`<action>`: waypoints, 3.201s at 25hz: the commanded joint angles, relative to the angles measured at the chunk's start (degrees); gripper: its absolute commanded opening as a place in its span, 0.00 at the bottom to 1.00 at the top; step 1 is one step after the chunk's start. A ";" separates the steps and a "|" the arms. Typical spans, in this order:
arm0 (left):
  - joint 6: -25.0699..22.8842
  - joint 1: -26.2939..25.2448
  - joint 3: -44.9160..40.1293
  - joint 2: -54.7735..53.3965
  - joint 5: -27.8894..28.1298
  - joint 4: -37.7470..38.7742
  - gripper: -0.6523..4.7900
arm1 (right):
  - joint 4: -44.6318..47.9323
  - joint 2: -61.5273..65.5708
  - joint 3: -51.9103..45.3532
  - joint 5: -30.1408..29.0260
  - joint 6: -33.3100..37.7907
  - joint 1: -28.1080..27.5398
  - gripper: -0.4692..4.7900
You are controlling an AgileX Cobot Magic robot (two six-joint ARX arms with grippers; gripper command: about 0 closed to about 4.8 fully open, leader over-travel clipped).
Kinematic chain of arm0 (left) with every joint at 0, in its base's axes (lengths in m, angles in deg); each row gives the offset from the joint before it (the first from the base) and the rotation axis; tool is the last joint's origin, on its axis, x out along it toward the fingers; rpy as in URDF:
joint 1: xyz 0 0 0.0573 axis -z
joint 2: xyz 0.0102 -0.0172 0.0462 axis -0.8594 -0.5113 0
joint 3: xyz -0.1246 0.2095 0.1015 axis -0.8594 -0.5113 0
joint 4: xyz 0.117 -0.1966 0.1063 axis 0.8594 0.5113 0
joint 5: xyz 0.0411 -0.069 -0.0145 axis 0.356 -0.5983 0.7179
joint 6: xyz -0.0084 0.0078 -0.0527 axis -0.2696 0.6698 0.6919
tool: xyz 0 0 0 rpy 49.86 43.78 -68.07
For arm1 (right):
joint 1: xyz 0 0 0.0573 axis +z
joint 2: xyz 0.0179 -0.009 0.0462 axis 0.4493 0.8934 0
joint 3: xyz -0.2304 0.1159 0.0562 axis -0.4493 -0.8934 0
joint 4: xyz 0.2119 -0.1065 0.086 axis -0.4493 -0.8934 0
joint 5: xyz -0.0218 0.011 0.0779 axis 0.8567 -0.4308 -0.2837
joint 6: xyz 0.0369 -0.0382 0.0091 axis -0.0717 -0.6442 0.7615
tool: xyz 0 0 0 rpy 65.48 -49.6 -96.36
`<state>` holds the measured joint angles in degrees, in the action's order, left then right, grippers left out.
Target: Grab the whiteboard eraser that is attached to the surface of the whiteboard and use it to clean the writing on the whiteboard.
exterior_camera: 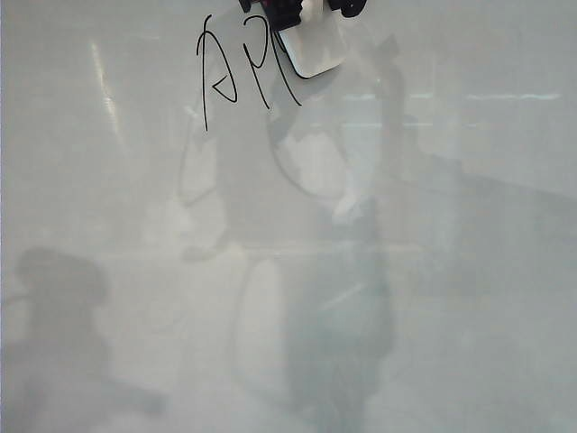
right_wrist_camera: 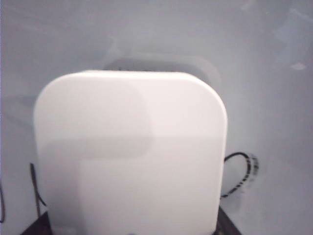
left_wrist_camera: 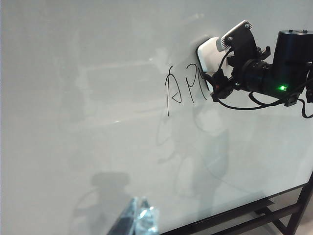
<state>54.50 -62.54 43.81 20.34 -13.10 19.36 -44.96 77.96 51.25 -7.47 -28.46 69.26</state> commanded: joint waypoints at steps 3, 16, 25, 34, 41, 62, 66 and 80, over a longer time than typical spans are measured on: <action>-0.02 -0.02 0.15 -0.11 -0.26 -0.35 0.11 | 3.02 -0.39 0.50 4.90 -8.41 -0.76 0.48; -0.02 -0.02 0.15 -0.11 -0.26 -0.35 0.11 | 6.78 -1.25 0.48 8.79 -14.58 -0.68 0.48; -0.02 -0.02 0.15 -0.11 -0.24 -0.35 0.11 | 13.70 -1.20 0.50 4.28 -18.18 -0.42 0.48; -0.02 -0.02 0.15 -0.11 -0.24 -0.37 0.11 | 13.40 1.03 0.50 -0.11 -16.83 -0.26 0.48; -0.02 -0.02 0.15 -0.11 -0.24 -0.35 0.11 | 13.60 3.08 0.50 -0.20 -16.44 1.29 0.48; -0.02 -0.46 0.15 -0.11 0.04 -0.33 0.11 | 15.23 7.58 0.50 -1.64 -15.89 5.33 0.47; -0.02 -0.50 0.15 -0.11 -0.02 -0.35 0.11 | 15.23 8.13 0.50 -1.68 -14.49 5.33 0.47; -0.02 -0.50 0.15 -0.11 -0.02 -0.35 0.11 | 17.09 11.04 0.52 -0.17 -17.84 7.91 0.47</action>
<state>54.50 -62.91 43.81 20.34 -13.02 19.40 -30.66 89.51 51.40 -10.42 -43.96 77.02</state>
